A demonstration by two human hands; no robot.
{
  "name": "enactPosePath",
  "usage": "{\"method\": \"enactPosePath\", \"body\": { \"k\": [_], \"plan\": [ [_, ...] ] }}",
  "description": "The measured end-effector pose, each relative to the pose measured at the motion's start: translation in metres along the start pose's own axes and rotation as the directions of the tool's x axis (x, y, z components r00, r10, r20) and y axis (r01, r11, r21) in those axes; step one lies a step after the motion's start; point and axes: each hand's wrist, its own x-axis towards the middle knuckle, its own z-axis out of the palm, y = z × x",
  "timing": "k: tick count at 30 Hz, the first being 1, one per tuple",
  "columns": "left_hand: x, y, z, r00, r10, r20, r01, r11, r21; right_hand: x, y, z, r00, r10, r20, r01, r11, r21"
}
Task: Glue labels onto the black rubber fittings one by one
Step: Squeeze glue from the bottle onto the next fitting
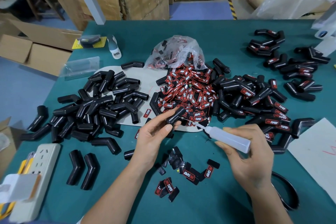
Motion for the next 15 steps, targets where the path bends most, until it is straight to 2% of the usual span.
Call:
{"method": "enactPosePath", "body": {
  "k": [15],
  "plan": [
    [0.0011,-0.0018,-0.0015,1.0,-0.001,0.005,0.001,1.0,0.003,-0.0007,0.0021,0.0005,0.999,0.025,0.024,-0.025,1.0,-0.007]
  ]
}}
